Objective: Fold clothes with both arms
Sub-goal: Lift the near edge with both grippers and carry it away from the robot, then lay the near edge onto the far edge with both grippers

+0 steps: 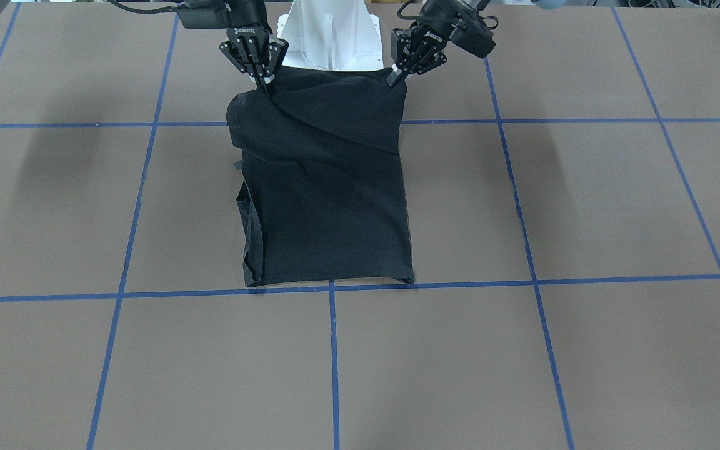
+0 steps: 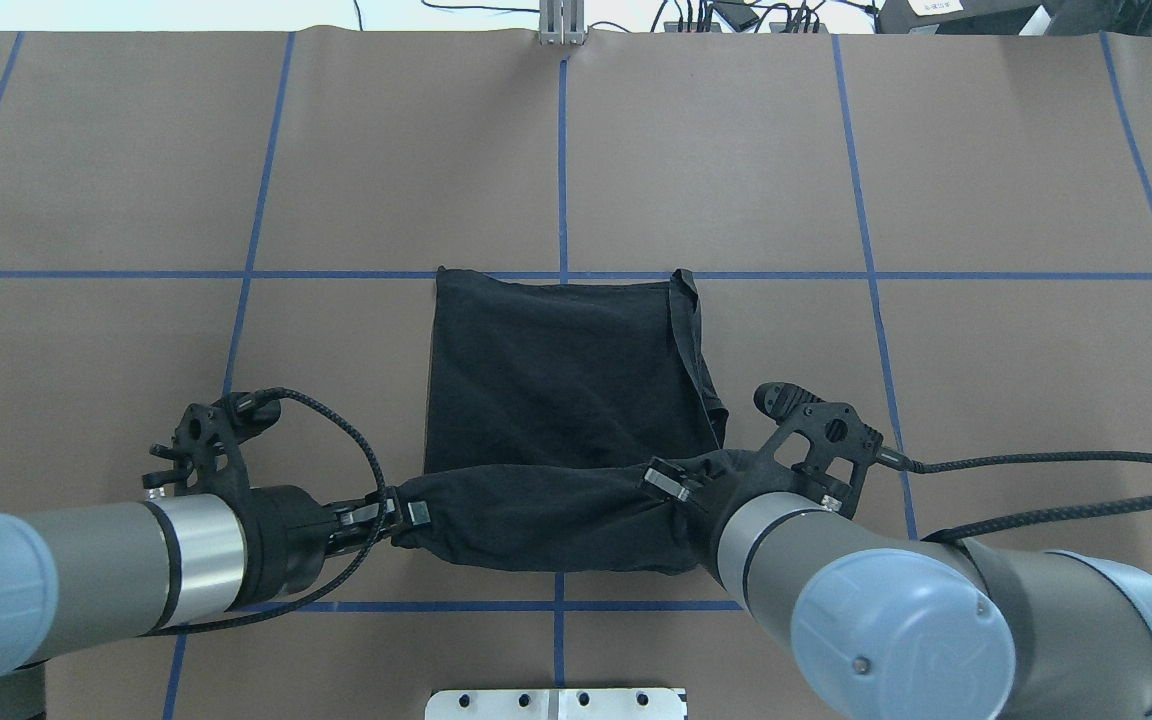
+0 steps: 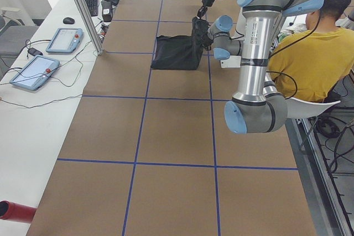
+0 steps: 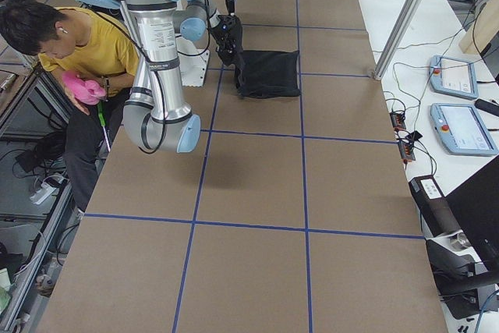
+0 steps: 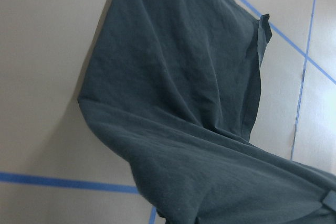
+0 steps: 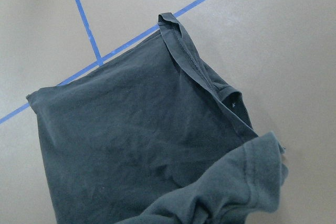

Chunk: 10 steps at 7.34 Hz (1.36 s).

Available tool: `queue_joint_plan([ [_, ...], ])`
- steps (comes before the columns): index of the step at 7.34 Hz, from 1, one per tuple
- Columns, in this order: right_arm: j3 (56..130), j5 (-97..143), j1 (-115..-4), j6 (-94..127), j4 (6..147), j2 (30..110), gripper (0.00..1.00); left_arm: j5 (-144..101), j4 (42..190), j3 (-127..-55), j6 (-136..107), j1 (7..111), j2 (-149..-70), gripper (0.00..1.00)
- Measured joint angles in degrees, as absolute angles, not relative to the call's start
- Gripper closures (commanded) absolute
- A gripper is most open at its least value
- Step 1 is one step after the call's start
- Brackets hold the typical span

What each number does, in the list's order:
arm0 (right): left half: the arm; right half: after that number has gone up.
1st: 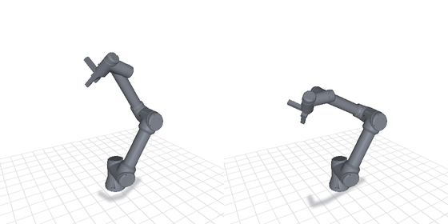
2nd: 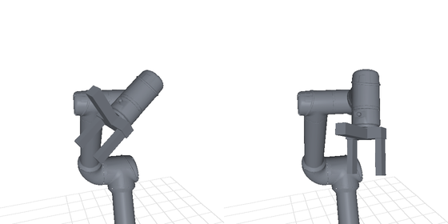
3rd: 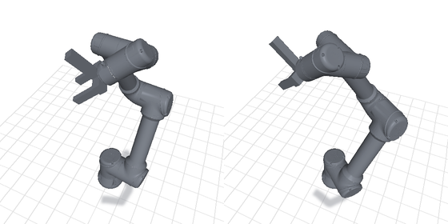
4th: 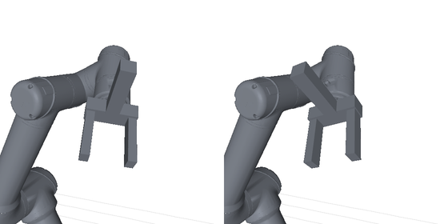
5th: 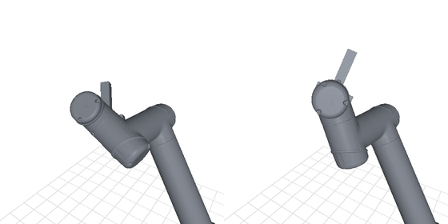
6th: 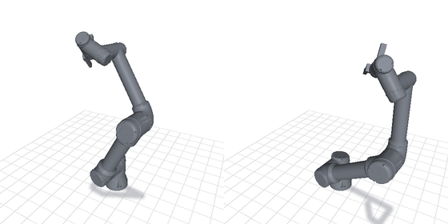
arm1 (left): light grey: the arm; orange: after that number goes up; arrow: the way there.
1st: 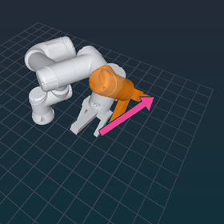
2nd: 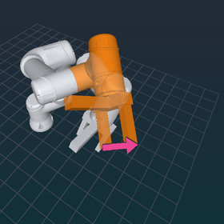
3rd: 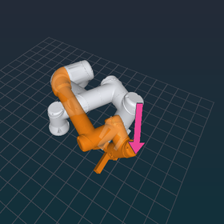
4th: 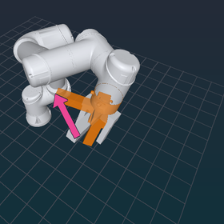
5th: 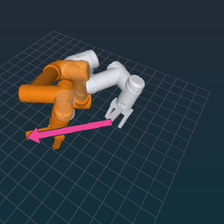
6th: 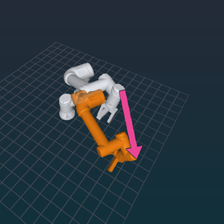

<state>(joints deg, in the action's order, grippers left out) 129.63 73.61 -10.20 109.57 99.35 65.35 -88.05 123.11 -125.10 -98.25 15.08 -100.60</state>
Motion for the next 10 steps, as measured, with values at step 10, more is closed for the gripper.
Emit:
queue_joint_plan([
  [10,100.8,78.7,-24.3,105.9,94.0,48.8,1.00,-88.9,121.3,-93.9,-88.4,30.2,-121.2,1.00],
])
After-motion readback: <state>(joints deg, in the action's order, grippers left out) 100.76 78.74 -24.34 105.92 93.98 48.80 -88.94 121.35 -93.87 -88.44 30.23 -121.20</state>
